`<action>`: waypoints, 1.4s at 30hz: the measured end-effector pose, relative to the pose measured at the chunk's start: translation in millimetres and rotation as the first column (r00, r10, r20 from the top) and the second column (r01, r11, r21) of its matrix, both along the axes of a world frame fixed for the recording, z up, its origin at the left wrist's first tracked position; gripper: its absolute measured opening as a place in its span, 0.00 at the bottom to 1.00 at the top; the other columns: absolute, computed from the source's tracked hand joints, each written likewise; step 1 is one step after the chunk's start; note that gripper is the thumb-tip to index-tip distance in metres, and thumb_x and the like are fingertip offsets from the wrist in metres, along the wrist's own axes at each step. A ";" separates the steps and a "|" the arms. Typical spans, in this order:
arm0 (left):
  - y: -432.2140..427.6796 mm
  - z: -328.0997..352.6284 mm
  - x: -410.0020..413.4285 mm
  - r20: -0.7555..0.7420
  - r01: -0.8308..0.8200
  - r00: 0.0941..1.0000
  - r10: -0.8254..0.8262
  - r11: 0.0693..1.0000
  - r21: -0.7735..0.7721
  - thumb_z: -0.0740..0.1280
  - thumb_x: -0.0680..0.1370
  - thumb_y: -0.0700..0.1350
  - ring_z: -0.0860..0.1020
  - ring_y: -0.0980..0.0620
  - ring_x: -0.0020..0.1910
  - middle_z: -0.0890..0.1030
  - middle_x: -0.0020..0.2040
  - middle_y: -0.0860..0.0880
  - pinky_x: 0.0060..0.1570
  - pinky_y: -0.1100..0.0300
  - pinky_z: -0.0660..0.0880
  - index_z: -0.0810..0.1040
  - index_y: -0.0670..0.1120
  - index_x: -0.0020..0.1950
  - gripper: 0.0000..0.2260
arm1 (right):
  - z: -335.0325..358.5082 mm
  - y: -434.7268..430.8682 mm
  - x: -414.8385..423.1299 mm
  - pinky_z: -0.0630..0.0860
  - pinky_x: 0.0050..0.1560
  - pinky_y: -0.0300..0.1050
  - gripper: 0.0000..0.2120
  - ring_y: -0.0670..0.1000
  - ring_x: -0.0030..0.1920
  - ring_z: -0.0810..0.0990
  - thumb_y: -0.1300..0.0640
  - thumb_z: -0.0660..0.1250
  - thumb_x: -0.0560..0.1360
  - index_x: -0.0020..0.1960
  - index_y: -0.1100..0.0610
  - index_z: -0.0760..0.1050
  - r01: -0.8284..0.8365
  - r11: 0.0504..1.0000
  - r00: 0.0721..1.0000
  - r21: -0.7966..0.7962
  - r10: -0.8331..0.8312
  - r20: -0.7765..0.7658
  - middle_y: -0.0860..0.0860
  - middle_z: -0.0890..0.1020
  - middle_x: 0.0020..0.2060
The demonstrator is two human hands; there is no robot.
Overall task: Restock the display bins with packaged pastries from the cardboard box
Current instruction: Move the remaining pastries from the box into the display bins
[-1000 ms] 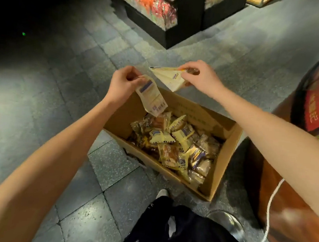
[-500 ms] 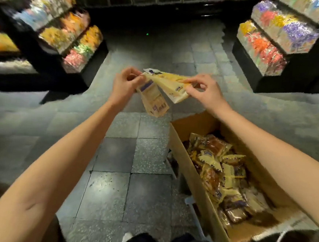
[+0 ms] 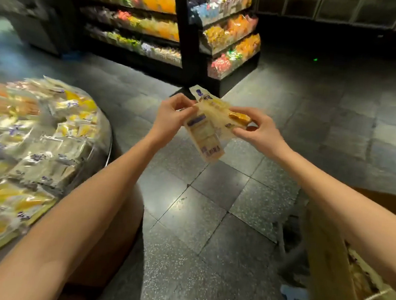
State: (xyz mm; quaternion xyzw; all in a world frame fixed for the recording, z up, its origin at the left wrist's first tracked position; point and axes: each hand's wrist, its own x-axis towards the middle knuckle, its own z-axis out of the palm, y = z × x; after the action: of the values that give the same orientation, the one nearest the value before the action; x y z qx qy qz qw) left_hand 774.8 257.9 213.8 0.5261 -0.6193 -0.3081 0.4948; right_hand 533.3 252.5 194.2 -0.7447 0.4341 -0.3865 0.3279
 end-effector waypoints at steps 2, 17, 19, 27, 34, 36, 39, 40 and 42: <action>19.4 0.3 49.9 0.031 -0.047 0.998 0.047 0.999 -0.016 0.70 0.77 0.38 0.80 0.50 0.44 0.82 0.46 0.43 0.43 0.56 0.80 0.77 0.44 0.42 0.05 | -0.5 -2.6 54.0 0.71 0.49 0.28 0.19 0.48 0.57 0.76 0.61 0.72 0.74 0.62 0.46 0.77 -0.086 0.996 0.996 0.010 0.087 -0.028 0.51 0.77 0.61; 235.2 -2.5 368.0 0.174 -0.704 0.690 0.703 0.707 -0.068 0.72 0.74 0.36 0.76 0.64 0.35 0.79 0.36 0.53 0.40 0.67 0.72 0.79 0.44 0.43 0.04 | -24.8 63.7 428.6 0.73 0.49 0.34 0.16 0.40 0.46 0.75 0.62 0.74 0.72 0.57 0.48 0.78 -0.541 0.808 0.827 -0.233 0.561 0.023 0.52 0.73 0.50; 269.2 -7.2 396.0 0.210 -0.779 0.600 0.772 0.624 -0.069 0.71 0.75 0.37 0.75 0.58 0.36 0.78 0.36 0.53 0.37 0.67 0.71 0.79 0.45 0.43 0.05 | -28.3 80.3 469.6 0.76 0.49 0.39 0.16 0.46 0.46 0.75 0.62 0.74 0.73 0.57 0.48 0.79 -0.608 0.760 0.779 -0.231 0.627 0.012 0.51 0.72 0.51; 388.5 -23.5 471.6 0.210 -0.931 0.359 0.909 0.366 0.005 0.67 0.76 0.34 0.73 0.65 0.33 0.77 0.38 0.54 0.34 0.71 0.71 0.77 0.45 0.50 0.08 | -48.6 150.6 606.3 0.76 0.52 0.46 0.16 0.55 0.51 0.76 0.61 0.73 0.74 0.60 0.51 0.80 -0.809 0.564 0.577 -0.167 0.816 -0.039 0.54 0.73 0.53; 444.9 -25.4 529.4 0.182 -0.955 0.296 0.938 0.285 0.087 0.68 0.77 0.35 0.78 0.66 0.38 0.82 0.42 0.55 0.40 0.69 0.76 0.83 0.51 0.52 0.12 | -50.8 189.6 706.1 0.77 0.54 0.52 0.15 0.52 0.53 0.74 0.60 0.73 0.74 0.60 0.52 0.81 -0.870 0.451 0.471 -0.197 0.879 -0.067 0.51 0.73 0.52; 454.4 -24.5 548.8 0.164 -0.960 0.276 0.947 0.263 0.098 0.67 0.77 0.35 0.79 0.61 0.41 0.81 0.43 0.53 0.39 0.64 0.78 0.82 0.49 0.55 0.12 | -52.1 195.3 736.8 0.77 0.56 0.53 0.15 0.49 0.54 0.73 0.59 0.72 0.74 0.60 0.51 0.81 -0.881 0.438 0.455 -0.180 0.889 -0.062 0.50 0.73 0.52; 464.6 -23.5 580.9 0.128 -0.963 0.255 0.958 0.240 0.124 0.63 0.79 0.33 0.81 0.57 0.46 0.82 0.46 0.54 0.42 0.60 0.80 0.84 0.48 0.50 0.13 | -54.1 203.1 784.1 0.77 0.57 0.53 0.15 0.51 0.56 0.75 0.57 0.72 0.75 0.61 0.50 0.80 -0.903 0.406 0.416 -0.140 0.908 -0.051 0.51 0.73 0.55; 468.2 -23.7 591.0 0.129 -0.963 0.248 0.960 0.231 0.138 0.62 0.79 0.33 0.81 0.57 0.47 0.83 0.46 0.54 0.42 0.61 0.80 0.84 0.49 0.48 0.14 | -55.8 205.8 800.5 0.77 0.57 0.53 0.15 0.52 0.57 0.74 0.57 0.72 0.75 0.61 0.50 0.80 -0.910 0.395 0.403 -0.128 0.914 -0.043 0.52 0.73 0.55; 476.7 -22.9 611.1 0.150 -0.962 0.249 0.957 0.228 0.148 0.62 0.79 0.35 0.80 0.60 0.45 0.84 0.46 0.54 0.42 0.65 0.76 0.83 0.53 0.47 0.15 | -56.4 211.7 832.7 0.77 0.58 0.53 0.15 0.52 0.58 0.73 0.58 0.71 0.75 0.61 0.51 0.79 -0.922 0.374 0.380 -0.102 0.924 -0.039 0.54 0.73 0.56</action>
State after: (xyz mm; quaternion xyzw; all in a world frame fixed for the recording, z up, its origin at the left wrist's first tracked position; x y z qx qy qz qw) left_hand 1385.9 734.6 191.0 0.8476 -0.1371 0.0036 0.5126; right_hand 1366.0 464.2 137.8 -0.8719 -0.0795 -0.1701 0.4523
